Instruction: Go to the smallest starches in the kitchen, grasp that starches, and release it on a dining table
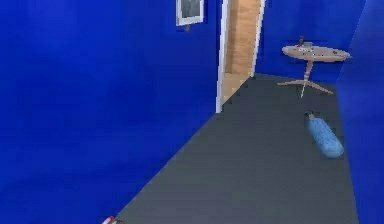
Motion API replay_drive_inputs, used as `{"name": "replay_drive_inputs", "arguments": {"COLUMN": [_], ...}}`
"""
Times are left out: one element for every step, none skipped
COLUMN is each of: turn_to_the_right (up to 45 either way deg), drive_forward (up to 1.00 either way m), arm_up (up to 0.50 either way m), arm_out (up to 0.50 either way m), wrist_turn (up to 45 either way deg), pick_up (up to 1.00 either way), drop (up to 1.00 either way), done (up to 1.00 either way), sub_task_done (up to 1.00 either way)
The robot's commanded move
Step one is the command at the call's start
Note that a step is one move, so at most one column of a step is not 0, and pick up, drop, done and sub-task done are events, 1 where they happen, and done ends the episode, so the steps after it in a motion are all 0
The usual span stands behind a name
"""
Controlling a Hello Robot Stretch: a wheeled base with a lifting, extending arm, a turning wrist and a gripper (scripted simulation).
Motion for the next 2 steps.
{"name": "replay_drive_inputs", "arguments": {"turn_to_the_right": [15.0, 0.0], "drive_forward": [0.0, 1.0], "arm_up": [0.0, 0.0], "arm_out": [0.0, 0.0], "wrist_turn": [0.0, 0.0], "pick_up": [0.0, 0.0], "drop": [0.0, 0.0], "done": [0.0, 0.0], "sub_task_done": [0.0, 0.0]}}
